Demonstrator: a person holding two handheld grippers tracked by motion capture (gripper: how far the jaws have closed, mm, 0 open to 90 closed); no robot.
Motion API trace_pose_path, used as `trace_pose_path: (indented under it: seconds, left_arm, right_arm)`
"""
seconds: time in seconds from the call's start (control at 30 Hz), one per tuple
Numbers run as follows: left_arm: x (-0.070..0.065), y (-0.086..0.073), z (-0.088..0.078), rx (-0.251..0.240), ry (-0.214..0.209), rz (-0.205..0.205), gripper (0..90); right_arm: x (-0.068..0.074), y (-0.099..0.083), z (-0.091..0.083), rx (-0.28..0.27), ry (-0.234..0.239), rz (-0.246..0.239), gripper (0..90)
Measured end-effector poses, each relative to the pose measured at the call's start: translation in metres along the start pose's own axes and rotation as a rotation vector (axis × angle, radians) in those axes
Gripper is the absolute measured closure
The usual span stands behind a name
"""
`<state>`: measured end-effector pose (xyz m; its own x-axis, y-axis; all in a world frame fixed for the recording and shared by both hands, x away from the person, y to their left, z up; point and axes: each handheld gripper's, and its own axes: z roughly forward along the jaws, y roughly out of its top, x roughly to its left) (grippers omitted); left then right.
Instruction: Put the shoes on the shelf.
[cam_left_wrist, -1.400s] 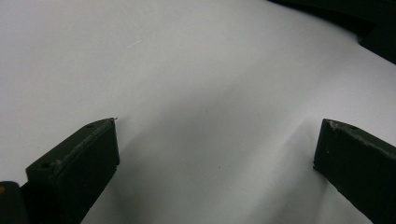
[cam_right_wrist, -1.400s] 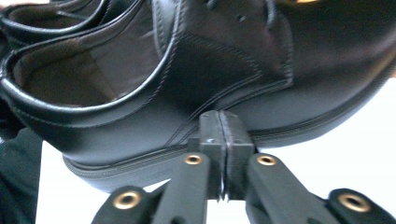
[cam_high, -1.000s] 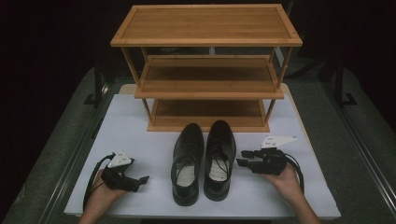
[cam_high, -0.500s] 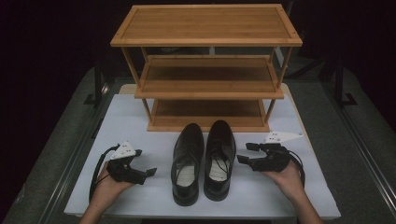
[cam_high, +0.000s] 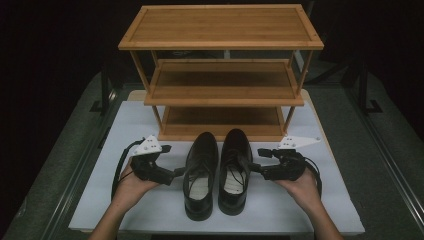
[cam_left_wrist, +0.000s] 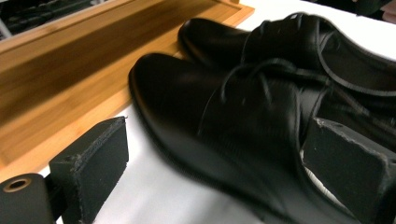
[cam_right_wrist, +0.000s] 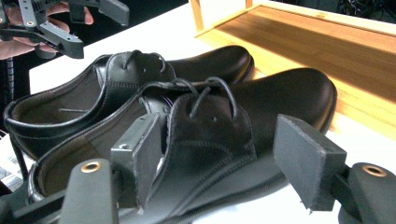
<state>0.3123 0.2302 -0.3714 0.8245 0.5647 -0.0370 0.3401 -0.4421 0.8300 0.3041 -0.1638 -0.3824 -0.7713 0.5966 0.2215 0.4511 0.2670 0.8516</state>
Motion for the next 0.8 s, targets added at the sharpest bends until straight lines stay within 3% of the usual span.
trace_pose_path:
  seconds: [0.3,0.57,0.63,0.8]
  left_arm:
    - [-0.002,0.014,0.022,0.016,-0.012,0.033,6.2]
    - [-0.006,0.016,0.034,0.043,-0.020,0.061,6.7]
    - [-0.007,0.015,0.035,0.032,-0.026,0.059,12.9]
    - [-0.008,0.013,0.036,0.032,-0.056,0.054,18.8]
  right_arm:
    - [0.006,0.010,0.016,0.025,0.006,-0.020,31.6]
    - [0.009,0.013,0.031,0.058,-0.003,-0.039,31.6]
    - [0.010,0.012,0.034,0.068,-0.010,-0.045,31.7]
    - [0.011,0.010,0.040,0.110,-0.061,-0.065,35.7]
